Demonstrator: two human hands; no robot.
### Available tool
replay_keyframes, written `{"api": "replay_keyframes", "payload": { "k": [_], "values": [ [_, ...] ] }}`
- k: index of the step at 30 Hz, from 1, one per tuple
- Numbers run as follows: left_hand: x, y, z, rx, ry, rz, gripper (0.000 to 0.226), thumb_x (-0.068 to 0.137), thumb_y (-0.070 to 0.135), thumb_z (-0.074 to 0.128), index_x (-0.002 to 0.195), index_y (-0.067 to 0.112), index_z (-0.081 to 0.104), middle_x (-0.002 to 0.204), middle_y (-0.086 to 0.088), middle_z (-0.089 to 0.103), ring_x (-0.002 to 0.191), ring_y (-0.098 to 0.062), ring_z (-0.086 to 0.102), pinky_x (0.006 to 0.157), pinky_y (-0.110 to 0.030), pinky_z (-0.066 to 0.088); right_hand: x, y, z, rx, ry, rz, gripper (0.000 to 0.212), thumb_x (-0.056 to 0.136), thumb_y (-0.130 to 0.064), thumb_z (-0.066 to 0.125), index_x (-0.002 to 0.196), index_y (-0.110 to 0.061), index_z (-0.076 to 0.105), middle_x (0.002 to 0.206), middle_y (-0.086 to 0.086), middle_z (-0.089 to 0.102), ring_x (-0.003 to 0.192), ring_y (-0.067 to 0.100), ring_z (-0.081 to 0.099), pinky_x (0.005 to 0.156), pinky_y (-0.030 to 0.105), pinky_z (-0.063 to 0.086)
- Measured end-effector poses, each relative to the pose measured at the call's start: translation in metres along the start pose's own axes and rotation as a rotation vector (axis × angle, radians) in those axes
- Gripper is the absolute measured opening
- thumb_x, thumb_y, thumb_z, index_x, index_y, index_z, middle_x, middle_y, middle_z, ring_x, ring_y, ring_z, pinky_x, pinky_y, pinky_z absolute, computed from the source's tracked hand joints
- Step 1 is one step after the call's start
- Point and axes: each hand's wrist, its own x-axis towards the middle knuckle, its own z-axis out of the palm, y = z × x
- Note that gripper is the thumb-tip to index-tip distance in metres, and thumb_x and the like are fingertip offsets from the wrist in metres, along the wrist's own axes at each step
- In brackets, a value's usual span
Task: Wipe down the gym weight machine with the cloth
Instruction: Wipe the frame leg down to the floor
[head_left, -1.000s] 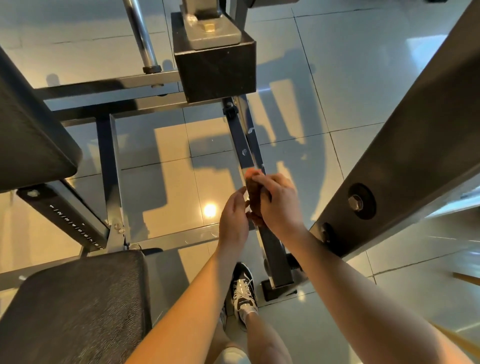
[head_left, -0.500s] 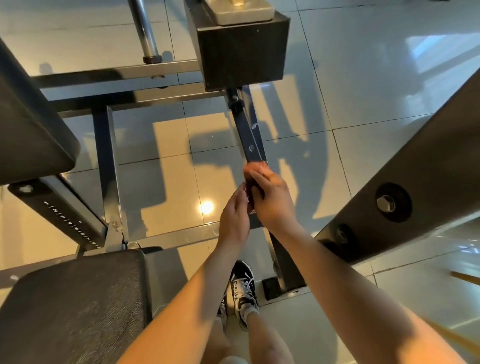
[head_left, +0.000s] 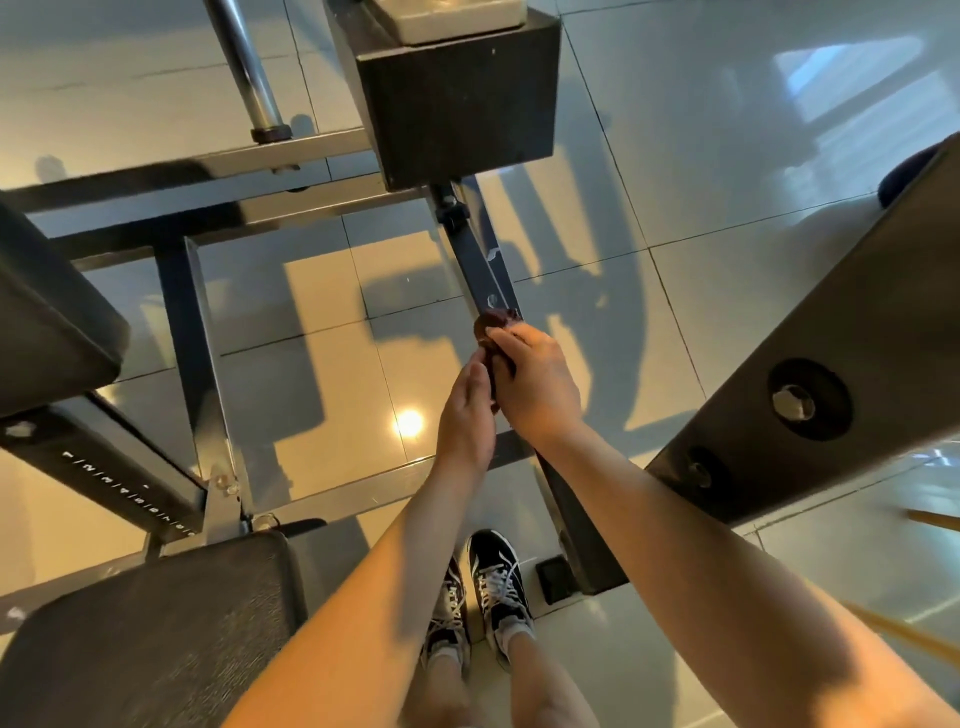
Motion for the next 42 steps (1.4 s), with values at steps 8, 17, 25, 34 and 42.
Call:
{"api": "replay_keyframes", "payload": {
  "k": [8,17,25,34,42],
  "values": [
    [0.01,-0.005,-0.006,0.008,0.019,-0.028,0.043,0.108,0.049,0.029,0.144,0.032,0.045,0.142,0.001,0.056,0.129,-0.017,0.055,0.112,-0.045,0.045,-0.016,0.006,0.002,-0.087,-0.023,0.082,0.042,0.104,-0.029,0.055,0.145,-0.036,0.052,0.153,-0.01,0.046,0.14,0.017,0.037,0.104,0.036,0.048],
    [0.03,-0.004,-0.018,-0.057,-0.034,-0.016,0.049,0.109,0.047,0.024,0.156,0.033,0.03,0.147,0.004,0.052,0.126,-0.017,0.058,0.101,-0.033,0.051,0.044,-0.014,0.015,-0.093,-0.111,0.063,0.046,0.104,-0.021,0.055,0.148,-0.032,0.049,0.16,-0.004,0.036,0.153,0.022,0.02,0.115,0.041,0.038],
    [0.021,-0.008,-0.015,-0.06,-0.042,-0.036,0.046,0.106,0.056,0.028,0.146,0.04,0.043,0.147,0.004,0.054,0.135,-0.017,0.052,0.112,-0.039,0.044,0.007,-0.005,0.003,-0.116,-0.09,0.031,0.043,0.104,-0.026,0.053,0.147,-0.031,0.051,0.154,-0.004,0.044,0.148,0.021,0.029,0.113,0.04,0.041],
    [0.021,-0.011,-0.022,-0.108,-0.01,-0.03,0.051,0.109,0.046,0.027,0.157,0.029,0.03,0.153,0.002,0.046,0.123,-0.014,0.061,0.098,-0.022,0.05,0.053,-0.015,0.013,-0.107,-0.145,0.026,0.047,0.104,-0.019,0.051,0.149,-0.032,0.047,0.16,-0.006,0.037,0.152,0.022,0.017,0.112,0.041,0.04],
    [-0.004,-0.012,-0.013,-0.206,0.01,-0.002,0.042,0.108,0.046,0.034,0.15,0.043,0.039,0.149,0.009,0.052,0.131,-0.017,0.056,0.101,-0.046,0.054,0.004,-0.006,-0.006,0.431,-0.205,0.084,0.033,0.107,-0.019,0.047,0.136,-0.034,0.057,0.124,-0.014,0.064,0.123,0.013,0.058,0.1,0.042,0.055]
  ]
}}
